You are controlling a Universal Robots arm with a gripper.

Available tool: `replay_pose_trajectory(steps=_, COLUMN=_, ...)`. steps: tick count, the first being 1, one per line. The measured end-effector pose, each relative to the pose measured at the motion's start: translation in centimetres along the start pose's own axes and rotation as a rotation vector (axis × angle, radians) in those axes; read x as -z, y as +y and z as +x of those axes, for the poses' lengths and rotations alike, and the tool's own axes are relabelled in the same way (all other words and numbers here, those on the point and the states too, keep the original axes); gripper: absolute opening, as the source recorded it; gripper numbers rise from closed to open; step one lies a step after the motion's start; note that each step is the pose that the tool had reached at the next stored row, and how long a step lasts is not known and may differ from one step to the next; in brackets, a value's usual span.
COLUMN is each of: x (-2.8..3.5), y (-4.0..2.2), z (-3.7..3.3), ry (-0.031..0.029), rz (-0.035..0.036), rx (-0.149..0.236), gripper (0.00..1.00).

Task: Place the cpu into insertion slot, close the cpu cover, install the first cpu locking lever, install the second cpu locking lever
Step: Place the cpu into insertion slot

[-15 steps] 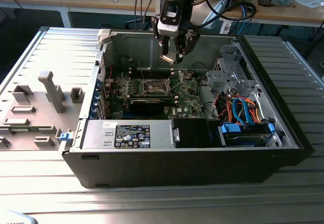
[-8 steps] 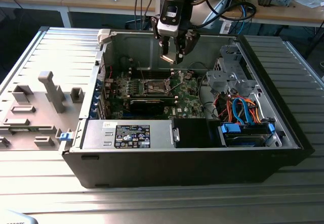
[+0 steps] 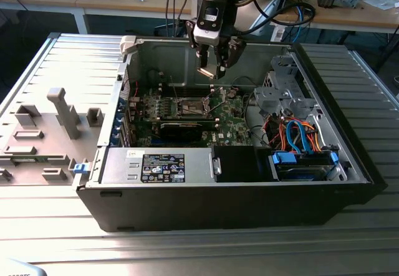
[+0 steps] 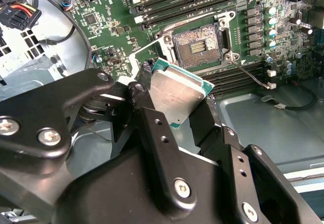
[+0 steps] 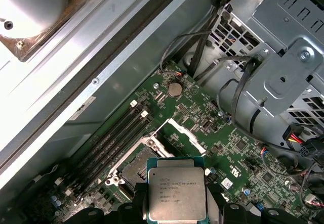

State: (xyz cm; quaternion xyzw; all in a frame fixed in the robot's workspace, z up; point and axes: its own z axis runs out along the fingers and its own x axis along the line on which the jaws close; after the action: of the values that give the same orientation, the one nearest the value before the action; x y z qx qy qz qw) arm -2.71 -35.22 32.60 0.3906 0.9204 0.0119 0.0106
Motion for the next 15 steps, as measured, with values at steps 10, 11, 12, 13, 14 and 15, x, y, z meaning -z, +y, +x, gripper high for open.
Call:
replay_pose_trajectory(steps=10, x=-0.01, y=0.0, z=0.0, ry=-0.0004, rz=0.0003, rx=-0.006, gripper=0.55)
replay_pose_trajectory(steps=11, x=-0.01, y=0.0, z=0.0, ry=-0.0004, rz=0.0004, rx=-0.006, gripper=0.55)
replay_pose_trajectory(steps=12, x=-0.01, y=0.0, z=0.0, ry=-0.0004, rz=0.0003, rx=-0.007, gripper=0.55)
replay_pose_trajectory(steps=13, x=-0.01, y=0.0, z=0.0, ry=-0.0005, rz=0.0004, rx=-0.007, gripper=0.55)
replay_pose_trajectory(steps=14, x=-0.01, y=0.0, z=0.0, ry=-0.0005, rz=0.0004, rx=-0.008, gripper=0.55)
replay_pose_trajectory(steps=15, x=-0.01, y=0.0, z=0.0, ry=-0.0005, rz=0.0003, rx=-0.008, gripper=0.55)
